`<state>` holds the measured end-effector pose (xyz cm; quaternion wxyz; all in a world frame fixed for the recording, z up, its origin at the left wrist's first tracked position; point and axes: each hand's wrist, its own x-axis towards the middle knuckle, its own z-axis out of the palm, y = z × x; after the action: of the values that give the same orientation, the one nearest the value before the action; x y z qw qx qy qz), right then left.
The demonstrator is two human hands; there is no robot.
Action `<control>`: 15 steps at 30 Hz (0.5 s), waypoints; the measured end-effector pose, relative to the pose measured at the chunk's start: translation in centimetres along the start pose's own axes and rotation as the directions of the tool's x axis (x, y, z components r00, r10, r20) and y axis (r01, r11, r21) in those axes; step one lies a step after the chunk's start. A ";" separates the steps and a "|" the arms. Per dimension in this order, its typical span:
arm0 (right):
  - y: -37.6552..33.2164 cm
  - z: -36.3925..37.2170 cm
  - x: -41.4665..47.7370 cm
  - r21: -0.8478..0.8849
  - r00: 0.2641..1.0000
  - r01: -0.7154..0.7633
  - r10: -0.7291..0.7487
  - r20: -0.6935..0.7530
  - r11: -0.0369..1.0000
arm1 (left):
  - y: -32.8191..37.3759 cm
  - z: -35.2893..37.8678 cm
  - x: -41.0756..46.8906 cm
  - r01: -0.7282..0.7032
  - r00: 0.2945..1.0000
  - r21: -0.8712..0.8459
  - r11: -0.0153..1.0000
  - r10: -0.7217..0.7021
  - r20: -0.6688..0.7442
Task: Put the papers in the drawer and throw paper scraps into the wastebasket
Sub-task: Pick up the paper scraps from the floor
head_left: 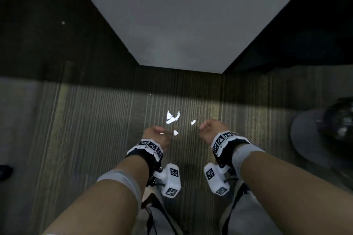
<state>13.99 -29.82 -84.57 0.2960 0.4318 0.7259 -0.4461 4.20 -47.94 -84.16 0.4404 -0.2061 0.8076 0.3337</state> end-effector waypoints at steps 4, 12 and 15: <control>0.4 0.0 -0.1 -0.035 0.990 0.067 -0.071 -0.126 0.997 | 0.1 0.2 0.6 -0.122 0.989 0.207 0.971 0.136 -0.053; -0.2 -2.3 -2.6 -0.257 0.909 0.169 -0.251 -0.333 0.952 | 2.1 0.5 -1.6 -0.303 0.882 0.523 0.796 0.442 -0.162; 1.5 -2.3 -5.9 -0.269 0.908 0.161 -0.249 -0.338 0.950 | 1.0 0.7 -4.8 -0.349 0.861 0.576 0.740 0.495 -0.114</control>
<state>17.89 -29.56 -79.36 0.1550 0.3903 0.8576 -0.2970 6.53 -46.58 -80.02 0.2821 0.0736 0.9437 0.1563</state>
